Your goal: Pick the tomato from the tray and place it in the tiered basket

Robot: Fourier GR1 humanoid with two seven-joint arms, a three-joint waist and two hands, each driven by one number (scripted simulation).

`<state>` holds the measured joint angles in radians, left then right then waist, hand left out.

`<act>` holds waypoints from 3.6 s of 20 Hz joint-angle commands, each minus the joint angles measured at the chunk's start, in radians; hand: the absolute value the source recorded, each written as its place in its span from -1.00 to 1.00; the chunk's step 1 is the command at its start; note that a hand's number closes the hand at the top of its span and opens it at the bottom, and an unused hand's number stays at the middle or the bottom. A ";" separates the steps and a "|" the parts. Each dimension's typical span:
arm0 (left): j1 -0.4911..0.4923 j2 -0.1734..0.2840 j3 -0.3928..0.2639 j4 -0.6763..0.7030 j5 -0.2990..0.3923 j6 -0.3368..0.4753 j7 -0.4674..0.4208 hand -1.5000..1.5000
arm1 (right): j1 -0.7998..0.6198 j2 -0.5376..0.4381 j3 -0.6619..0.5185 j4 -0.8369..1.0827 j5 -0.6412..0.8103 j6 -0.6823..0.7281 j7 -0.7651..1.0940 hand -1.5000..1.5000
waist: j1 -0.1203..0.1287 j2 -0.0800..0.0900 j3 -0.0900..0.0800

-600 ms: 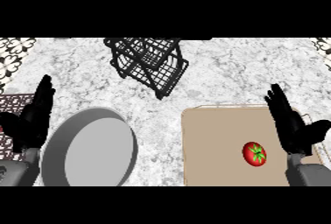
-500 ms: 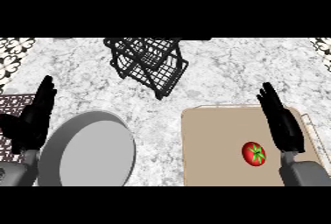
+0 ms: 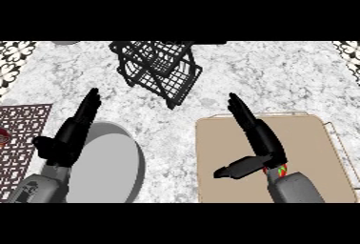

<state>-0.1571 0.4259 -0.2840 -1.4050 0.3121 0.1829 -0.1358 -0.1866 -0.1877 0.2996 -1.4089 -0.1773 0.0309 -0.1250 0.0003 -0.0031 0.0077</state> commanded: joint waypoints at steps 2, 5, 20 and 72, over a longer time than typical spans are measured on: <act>0.043 -0.069 -0.052 0.082 -0.004 -0.077 -0.068 0.00 | 0.027 -0.048 0.001 -0.128 0.019 0.049 -0.071 -1.00 | -0.014 0.002 -0.009; 0.007 -0.059 -0.028 0.054 0.001 -0.048 0.009 0.00 | 0.027 -0.164 -0.001 -0.261 0.098 0.045 -0.009 -1.00 | -0.027 -0.003 -0.009; 0.028 -0.090 -0.019 0.079 -0.014 -0.056 -0.026 0.00 | -0.088 -0.768 0.105 -0.634 0.404 0.466 0.524 -1.00 | -0.036 -0.006 -0.013; 0.019 -0.189 0.078 0.034 -0.149 -0.174 0.063 0.00 | 0.117 -0.331 0.157 -0.198 0.942 0.265 0.415 1.00 | 0.003 0.004 -0.007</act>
<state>-0.1588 0.2695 -0.1792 -1.3997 0.1623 0.0275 -0.1164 -0.0516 -0.5811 0.4477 -1.6850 0.7460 0.3366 0.3399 0.0031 -0.0123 0.0032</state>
